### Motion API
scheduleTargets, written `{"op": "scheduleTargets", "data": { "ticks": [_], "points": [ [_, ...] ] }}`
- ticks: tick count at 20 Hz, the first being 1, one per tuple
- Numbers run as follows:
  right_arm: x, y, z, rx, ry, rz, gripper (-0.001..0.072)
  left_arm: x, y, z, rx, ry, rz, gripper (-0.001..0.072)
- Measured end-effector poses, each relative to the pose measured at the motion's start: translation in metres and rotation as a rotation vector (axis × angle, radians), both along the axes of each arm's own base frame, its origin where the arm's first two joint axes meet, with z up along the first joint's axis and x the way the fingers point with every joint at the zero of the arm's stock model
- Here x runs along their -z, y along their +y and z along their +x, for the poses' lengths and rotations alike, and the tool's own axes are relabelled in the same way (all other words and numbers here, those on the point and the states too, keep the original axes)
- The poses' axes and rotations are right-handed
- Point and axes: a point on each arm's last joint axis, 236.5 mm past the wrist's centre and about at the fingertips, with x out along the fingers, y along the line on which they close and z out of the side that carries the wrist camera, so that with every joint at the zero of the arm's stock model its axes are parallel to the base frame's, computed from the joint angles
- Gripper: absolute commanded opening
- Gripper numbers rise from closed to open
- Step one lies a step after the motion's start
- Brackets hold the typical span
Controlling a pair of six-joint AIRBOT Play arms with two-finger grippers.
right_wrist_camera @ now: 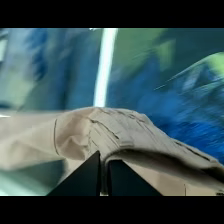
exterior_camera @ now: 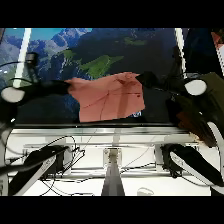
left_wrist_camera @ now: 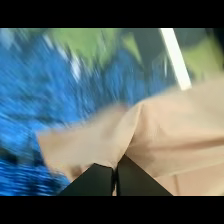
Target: Fold the clothes and pants, and hang the long-sleeved shirts on hangers.
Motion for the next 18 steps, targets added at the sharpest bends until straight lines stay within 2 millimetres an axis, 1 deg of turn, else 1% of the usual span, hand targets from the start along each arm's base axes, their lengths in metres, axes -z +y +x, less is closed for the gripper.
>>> {"op": "scheduleTargets", "data": {
  "ticks": [1,2,4,6,7,8,9,10,11,12,14,16,18],
  "points": [
    [0.014,-0.008,0.005,0.011,0.024,-0.029,0.0024,0.017,-0.010,-0.003,0.029,0.048,-0.001,0.0006],
    [0.030,-0.017,0.006,0.008,0.054,-0.070,0.0024,0.029,-0.018,-0.008,0.056,0.089,-0.002,0.0006],
    [0.057,-0.034,-0.003,-0.026,0.125,-0.152,0.0024,0.048,-0.031,-0.023,0.116,0.165,0.004,0.0006],
    [0.082,-0.051,-0.028,-0.097,0.232,-0.237,0.0024,0.061,-0.034,-0.037,0.159,0.227,0.024,0.0006],
    [0.092,-0.060,-0.044,-0.144,0.295,-0.282,0.0024,0.066,-0.036,-0.045,0.176,0.265,0.028,0.0007],
    [0.101,-0.067,-0.060,-0.191,0.349,-0.325,0.0057,0.070,-0.038,-0.052,0.190,0.300,0.029,0.0063],
    [0.108,-0.076,-0.074,-0.232,0.396,-0.367,0.0287,0.074,-0.041,-0.060,0.207,0.335,0.029,0.0435],
    [0.113,-0.087,-0.083,-0.263,0.425,-0.418,0.0547,0.079,-0.043,-0.067,0.224,0.362,0.037,0.0680],
    [0.117,-0.095,-0.088,-0.278,0.440,-0.453,0.0595,0.083,-0.046,-0.071,0.231,0.385,0.041,0.0697],
    [0.119,-0.100,-0.087,-0.280,0.433,-0.477,0.0595,0.086,-0.051,-0.075,0.246,0.403,0.041,0.0697],
    [0.121,-0.107,-0.078,-0.258,0.407,-0.506,0.0594,0.092,-0.059,-0.082,0.274,0.425,0.048,0.0697],
    [0.125,-0.114,-0.066,-0.205,0.392,-0.517,0.0594,0.096,-0.065,-0.082,0.276,0.430,0.047,0.0696],
    [0.134,-0.121,-0.059,-0.155,0.413,-0.499,0.0595,0.098,-0.069,-0.082,0.279,0.428,0.048,0.0696]
  ]
}}
